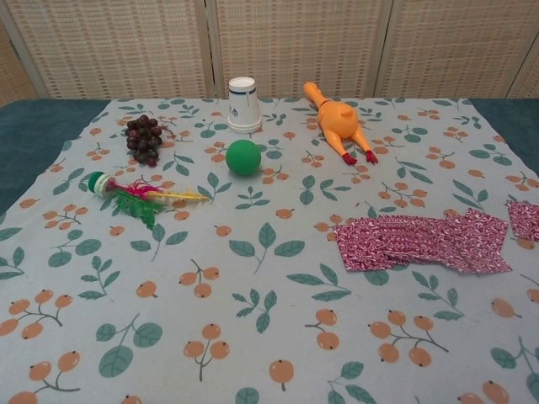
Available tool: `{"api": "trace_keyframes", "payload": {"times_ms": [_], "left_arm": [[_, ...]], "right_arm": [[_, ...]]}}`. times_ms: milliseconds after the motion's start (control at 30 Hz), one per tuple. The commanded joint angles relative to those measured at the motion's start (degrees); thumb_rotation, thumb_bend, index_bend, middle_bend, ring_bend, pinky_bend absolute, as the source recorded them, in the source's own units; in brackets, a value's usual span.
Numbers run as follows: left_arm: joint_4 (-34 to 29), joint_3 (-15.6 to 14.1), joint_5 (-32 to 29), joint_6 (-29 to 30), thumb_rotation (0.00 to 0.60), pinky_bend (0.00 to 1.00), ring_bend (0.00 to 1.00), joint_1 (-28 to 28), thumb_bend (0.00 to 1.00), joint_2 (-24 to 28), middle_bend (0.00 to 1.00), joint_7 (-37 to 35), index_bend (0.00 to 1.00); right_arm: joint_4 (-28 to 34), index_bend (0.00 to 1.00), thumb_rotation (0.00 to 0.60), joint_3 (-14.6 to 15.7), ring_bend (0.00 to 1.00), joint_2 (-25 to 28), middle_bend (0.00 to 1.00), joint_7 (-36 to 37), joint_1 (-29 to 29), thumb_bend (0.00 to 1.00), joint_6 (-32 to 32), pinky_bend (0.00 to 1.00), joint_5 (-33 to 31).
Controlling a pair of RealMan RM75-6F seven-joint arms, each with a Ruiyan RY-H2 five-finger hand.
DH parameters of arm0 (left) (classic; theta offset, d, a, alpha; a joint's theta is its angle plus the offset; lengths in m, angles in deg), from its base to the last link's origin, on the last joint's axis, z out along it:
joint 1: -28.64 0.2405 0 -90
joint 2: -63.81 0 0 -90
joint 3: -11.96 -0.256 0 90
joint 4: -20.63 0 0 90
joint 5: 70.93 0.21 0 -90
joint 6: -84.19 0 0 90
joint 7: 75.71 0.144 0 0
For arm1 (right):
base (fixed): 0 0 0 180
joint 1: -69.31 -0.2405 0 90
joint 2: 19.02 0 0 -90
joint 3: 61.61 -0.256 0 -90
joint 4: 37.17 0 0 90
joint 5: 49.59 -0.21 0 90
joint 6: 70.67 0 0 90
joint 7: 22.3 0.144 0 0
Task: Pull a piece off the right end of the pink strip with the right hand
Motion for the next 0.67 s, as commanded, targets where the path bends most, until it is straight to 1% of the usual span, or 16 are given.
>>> {"api": "trace_keyframes", "payload": {"times_ms": [33,167,267,367,433,467,500,567,600,633,667], "left_arm": [[0.03,0.01,0.01,0.03,0.6,0.35,0.09,0.01,0.56,-0.01,0.05,0.0,0.13],[0.06,-0.01,0.06,-0.02,0.6,0.35,0.09,-0.02,0.56,-0.04,0.05,-0.06,0.13],[0.07,-0.01,0.03,0.0,0.6,0.35,0.09,0.01,0.56,-0.07,0.05,-0.11,0.13],[0.07,0.08,-0.28,-0.12,0.6,0.35,0.09,0.02,0.56,-0.1,0.05,-0.1,0.13],[0.13,0.14,-0.41,-0.29,0.6,0.35,0.09,-0.04,0.56,-0.21,0.05,0.1,0.13],[0.18,0.16,-0.46,-0.38,0.6,0.35,0.09,-0.07,0.56,-0.26,0.05,0.25,0.13],[0.19,0.16,-0.42,-0.43,0.6,0.35,0.09,-0.1,0.56,-0.32,0.05,0.38,0.13],[0.13,0.07,-0.25,-0.57,0.6,0.35,0.09,-0.17,0.56,-0.41,0.05,0.62,0.13],[0.06,0.0,-0.15,-0.56,0.6,0.35,0.09,-0.15,0.56,-0.4,0.05,0.73,0.13],[-0.02,-0.01,-0.12,-0.52,0.6,0.35,0.09,-0.14,0.56,-0.36,0.05,0.77,0.13],[-0.04,-0.02,-0.1,-0.46,0.6,0.35,0.09,-0.1,0.56,-0.33,0.05,0.76,0.13]], "right_arm": [[-0.7,0.12,0.6,-0.12,0.83,-0.08,0.77,-1.04,-0.25,0.79,0.44,0.91,-2.07],[0.82,0.12,0.6,-0.55,0.83,0.9,0.77,-1.04,0.0,0.79,2.12,0.91,-2.77],[4.95,0.12,0.6,-1.18,0.83,2.95,0.77,0.79,1.55,0.79,6.44,0.91,0.43],[10.79,0.12,0.6,-1.17,0.81,5.57,0.77,1.68,4.45,0.79,13.72,0.91,4.84],[14.71,0.09,0.6,-0.93,0.77,6.49,0.77,1.35,7.28,0.78,20.66,0.87,8.27],[15.88,0.08,0.6,-0.82,0.74,6.4,0.76,1.39,8.65,0.75,23.95,0.85,10.18],[16.45,0.07,0.6,-0.7,0.7,5.96,0.73,1.76,10.0,0.7,27.17,0.83,12.39],[15.4,0.04,0.6,-0.1,0.53,4.08,0.57,3.84,12.89,0.51,33.85,0.78,18.51],[13.68,0.03,0.6,0.21,0.45,2.78,0.49,5.23,14.21,0.44,36.85,0.74,21.49],[12.24,0.01,0.6,0.36,0.33,1.84,0.39,6.12,15.0,0.36,38.55,0.65,23.15],[10.91,0.0,0.6,0.36,0.23,1.0,0.3,6.89,15.68,0.31,39.87,0.55,24.22]]}}
